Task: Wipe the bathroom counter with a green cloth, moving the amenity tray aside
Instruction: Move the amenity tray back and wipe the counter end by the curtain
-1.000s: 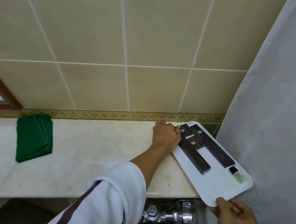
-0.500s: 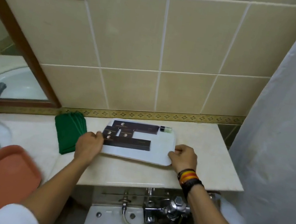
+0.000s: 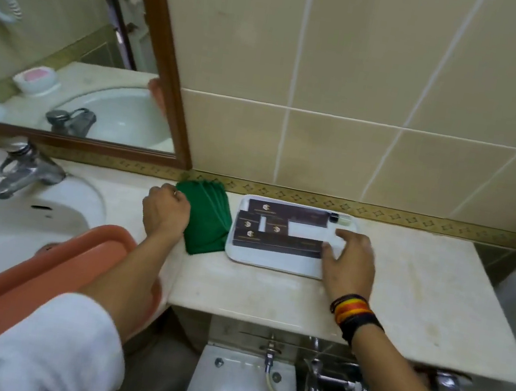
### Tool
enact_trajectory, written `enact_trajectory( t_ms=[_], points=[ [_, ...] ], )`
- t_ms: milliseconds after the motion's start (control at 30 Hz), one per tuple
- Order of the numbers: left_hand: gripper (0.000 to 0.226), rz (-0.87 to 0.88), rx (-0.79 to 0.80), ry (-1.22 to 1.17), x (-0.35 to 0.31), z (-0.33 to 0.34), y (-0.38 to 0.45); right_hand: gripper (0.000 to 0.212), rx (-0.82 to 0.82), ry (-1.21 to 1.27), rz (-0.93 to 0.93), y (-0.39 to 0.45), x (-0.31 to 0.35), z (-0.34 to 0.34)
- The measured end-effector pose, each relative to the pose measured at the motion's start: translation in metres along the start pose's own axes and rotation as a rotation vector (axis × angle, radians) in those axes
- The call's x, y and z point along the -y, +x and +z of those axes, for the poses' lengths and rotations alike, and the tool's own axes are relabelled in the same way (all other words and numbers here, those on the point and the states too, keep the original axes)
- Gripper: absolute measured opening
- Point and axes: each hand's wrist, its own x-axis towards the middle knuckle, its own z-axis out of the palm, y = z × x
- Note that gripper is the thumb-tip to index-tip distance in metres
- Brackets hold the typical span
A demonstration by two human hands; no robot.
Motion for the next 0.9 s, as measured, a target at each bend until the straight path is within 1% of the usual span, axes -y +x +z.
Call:
enact_trajectory(
  t_ms=[67,100,167,233,300,367,433,500,600,700,767,833,900],
  points=[
    [0.042,-0.073,0.046,0.009,0.005,0.002,0.029,0.027,0.126,0.095,-0.26,-0.025,0.05,0.026],
    [0.044,-0.095,0.074,-0.001,0.005,0.005,0.039,0.026,0.214,0.08,-0.384,-0.036,0.075,0.041],
    [0.048,-0.119,0.13,-0.033,0.003,0.016,0.052,0.031,0.363,-0.008,-0.587,-0.052,0.117,0.075],
    [0.049,-0.131,0.154,-0.045,0.004,0.026,0.059,0.038,0.47,-0.173,-0.669,-0.057,0.145,0.104],
    [0.046,-0.146,0.147,-0.034,0.008,0.034,0.066,0.035,0.511,-0.345,-0.656,-0.056,0.159,0.124],
    [0.043,-0.173,0.144,-0.065,0.012,0.037,0.072,0.028,0.491,-0.411,-0.629,-0.053,0.164,0.135],
    [0.036,-0.193,0.158,-0.17,0.018,0.037,0.076,0.03,0.457,-0.398,-0.626,-0.052,0.166,0.142],
    [0.029,-0.179,0.187,-0.345,0.021,0.033,0.074,0.032,0.442,-0.354,-0.627,-0.053,0.165,0.142],
    [0.032,-0.131,0.265,-0.622,0.019,0.015,0.057,0.033,0.417,-0.244,-0.642,-0.062,0.159,0.135],
    [0.024,-0.112,0.306,-0.805,0.006,-0.008,0.038,0.04,0.348,-0.09,-0.666,-0.08,0.15,0.109],
    [0.023,-0.089,0.322,-0.902,-0.006,-0.018,0.022,0.043,0.282,-0.007,-0.659,-0.09,0.141,0.079],
    [0.016,-0.068,0.391,-0.992,-0.026,-0.019,-0.002,0.041,0.203,0.028,-0.641,-0.097,0.122,0.042],
    [0.008,-0.038,0.503,-1.039,-0.053,-0.008,-0.039,0.04,0.148,0.0,-0.609,-0.104,0.092,0.003]
  ],
)
